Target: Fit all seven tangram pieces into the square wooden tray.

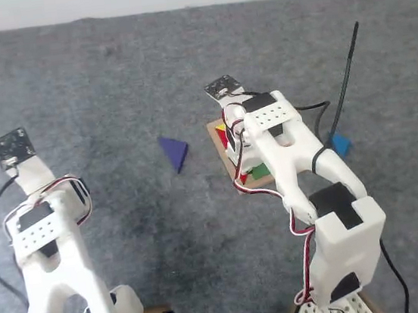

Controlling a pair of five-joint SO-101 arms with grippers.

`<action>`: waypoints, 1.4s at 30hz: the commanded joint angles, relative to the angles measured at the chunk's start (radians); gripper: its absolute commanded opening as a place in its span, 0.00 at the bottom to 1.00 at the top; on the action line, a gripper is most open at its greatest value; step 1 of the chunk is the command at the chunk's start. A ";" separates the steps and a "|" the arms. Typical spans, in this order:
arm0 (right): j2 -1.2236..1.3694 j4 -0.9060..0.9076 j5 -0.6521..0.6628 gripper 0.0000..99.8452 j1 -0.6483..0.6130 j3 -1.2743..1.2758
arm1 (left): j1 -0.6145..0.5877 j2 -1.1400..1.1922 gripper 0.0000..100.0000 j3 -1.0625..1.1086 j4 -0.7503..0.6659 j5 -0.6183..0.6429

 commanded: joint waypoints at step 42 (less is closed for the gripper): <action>-0.053 -0.174 -0.008 0.27 0.021 0.100 | 0.000 -0.038 0.18 -0.024 0.006 -0.009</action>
